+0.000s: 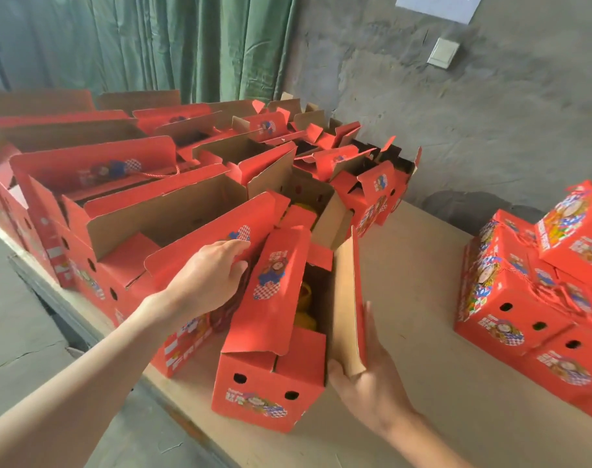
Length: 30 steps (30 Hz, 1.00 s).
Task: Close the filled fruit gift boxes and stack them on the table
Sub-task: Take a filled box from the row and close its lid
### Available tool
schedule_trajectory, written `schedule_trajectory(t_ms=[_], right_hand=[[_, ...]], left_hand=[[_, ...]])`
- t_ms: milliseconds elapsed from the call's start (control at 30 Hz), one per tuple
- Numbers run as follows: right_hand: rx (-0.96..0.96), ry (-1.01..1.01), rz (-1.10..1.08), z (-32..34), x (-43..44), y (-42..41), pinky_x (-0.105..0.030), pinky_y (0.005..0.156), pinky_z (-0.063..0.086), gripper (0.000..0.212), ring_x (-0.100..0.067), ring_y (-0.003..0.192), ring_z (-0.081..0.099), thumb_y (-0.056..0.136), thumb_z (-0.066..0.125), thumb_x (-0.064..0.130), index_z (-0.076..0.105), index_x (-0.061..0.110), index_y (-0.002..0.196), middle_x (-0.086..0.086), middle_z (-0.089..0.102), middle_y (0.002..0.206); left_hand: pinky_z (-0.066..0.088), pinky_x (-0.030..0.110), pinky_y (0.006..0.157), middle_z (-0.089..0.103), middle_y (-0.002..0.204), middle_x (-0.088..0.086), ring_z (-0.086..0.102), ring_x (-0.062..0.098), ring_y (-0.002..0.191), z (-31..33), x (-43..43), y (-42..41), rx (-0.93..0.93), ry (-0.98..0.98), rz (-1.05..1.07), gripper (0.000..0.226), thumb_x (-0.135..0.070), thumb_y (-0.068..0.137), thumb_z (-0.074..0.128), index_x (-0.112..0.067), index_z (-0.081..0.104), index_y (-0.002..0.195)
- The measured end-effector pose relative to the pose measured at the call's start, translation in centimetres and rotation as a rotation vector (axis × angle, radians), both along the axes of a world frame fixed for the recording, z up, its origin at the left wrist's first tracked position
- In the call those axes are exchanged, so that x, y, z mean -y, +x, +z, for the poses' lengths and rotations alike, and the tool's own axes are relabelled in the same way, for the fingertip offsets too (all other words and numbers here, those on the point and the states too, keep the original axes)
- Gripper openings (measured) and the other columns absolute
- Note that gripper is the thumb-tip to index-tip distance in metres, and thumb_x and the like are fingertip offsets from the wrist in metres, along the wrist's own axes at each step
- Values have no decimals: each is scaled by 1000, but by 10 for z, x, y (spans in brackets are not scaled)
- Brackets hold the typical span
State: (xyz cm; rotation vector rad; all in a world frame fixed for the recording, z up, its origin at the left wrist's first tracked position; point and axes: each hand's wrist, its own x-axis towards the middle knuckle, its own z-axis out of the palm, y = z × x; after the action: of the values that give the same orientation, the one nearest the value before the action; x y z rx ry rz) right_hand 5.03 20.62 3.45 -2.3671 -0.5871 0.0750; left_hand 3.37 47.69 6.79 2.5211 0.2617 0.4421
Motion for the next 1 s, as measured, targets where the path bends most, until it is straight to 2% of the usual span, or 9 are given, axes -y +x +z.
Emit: schedule_trajectory(t_ms=[67, 133, 200, 333, 500, 633, 733, 867, 1000], right_hand=[[-70, 140, -86, -6, 4, -3, -25, 64, 53, 32, -27, 81, 68, 83, 63, 11, 58, 10, 115, -1, 72, 88], [-171, 260, -151, -7, 5, -5, -42, 64, 53, 5, -41, 72, 62, 83, 62, 4, 65, 3, 86, -15, 69, 74], [-233, 319, -216, -5, 12, -3, -44, 66, 55, 9, -36, 72, 63, 82, 62, 3, 69, 10, 81, -11, 71, 75], [-295, 378, -391, 0, 49, 15, -13, 60, 48, 17, -12, 78, 65, 81, 69, 6, 64, 22, 85, 3, 67, 84], [-325, 320, -443, 13, 107, 41, -44, 85, 51, 12, -38, 95, 65, 80, 68, -2, 68, 6, 88, -21, 71, 97], [-305, 290, -487, 18, 158, 47, -43, 83, 52, 20, -31, 89, 68, 79, 69, -4, 66, 14, 87, -15, 72, 96], [-265, 282, -581, 18, 203, 48, -38, 69, 55, 24, -26, 76, 66, 77, 70, -5, 65, 2, 100, -15, 71, 90], [-205, 297, -740, 16, 266, 52, -36, 64, 51, 27, -29, 76, 65, 75, 73, -5, 64, -9, 101, -24, 70, 94], [-124, 299, -856, 17, 321, 62, -32, 62, 51, 23, -34, 76, 66, 73, 76, -2, 64, -9, 92, -29, 68, 97]], left_hand=[[37, 32, 101, 54, 134, 9, 50, 25, 123, -2, 9, 9, -18, -14, -23, 39, -15, 96, 46, -11, 48, 135], [34, 32, 103, 50, 138, 10, 46, 26, 126, -4, 16, 17, -30, -36, -39, 41, -15, 97, 44, -10, 44, 138], [31, 31, 106, 46, 141, 10, 41, 25, 131, -5, 23, 23, -41, -58, -53, 42, -16, 98, 43, -9, 42, 139], [27, 29, 107, 41, 145, 11, 37, 25, 133, -8, 37, 34, -41, -87, -67, 44, -18, 99, 42, -7, 38, 141], [25, 31, 108, 37, 147, 14, 33, 28, 136, -10, 64, 48, -33, -95, -99, 48, -24, 100, 40, -5, 33, 144], [40, 31, 91, 54, 133, 14, 52, 30, 120, -17, 91, 56, -72, -195, -151, 45, -29, 100, 38, -11, 41, 140], [43, 32, 83, 65, 113, 10, 59, 28, 106, -19, 117, 62, 36, -209, -136, 33, -27, 99, 42, -11, 59, 121], [40, 21, 42, 62, 56, -3, 54, 14, 50, -20, 165, 71, -61, -707, -182, 37, -26, 99, 44, -10, 67, 76], [44, 20, 46, 67, 69, 8, 59, 14, 55, -27, 220, 71, -388, -1066, -472, 20, -8, 91, 55, -5, 72, 80]])
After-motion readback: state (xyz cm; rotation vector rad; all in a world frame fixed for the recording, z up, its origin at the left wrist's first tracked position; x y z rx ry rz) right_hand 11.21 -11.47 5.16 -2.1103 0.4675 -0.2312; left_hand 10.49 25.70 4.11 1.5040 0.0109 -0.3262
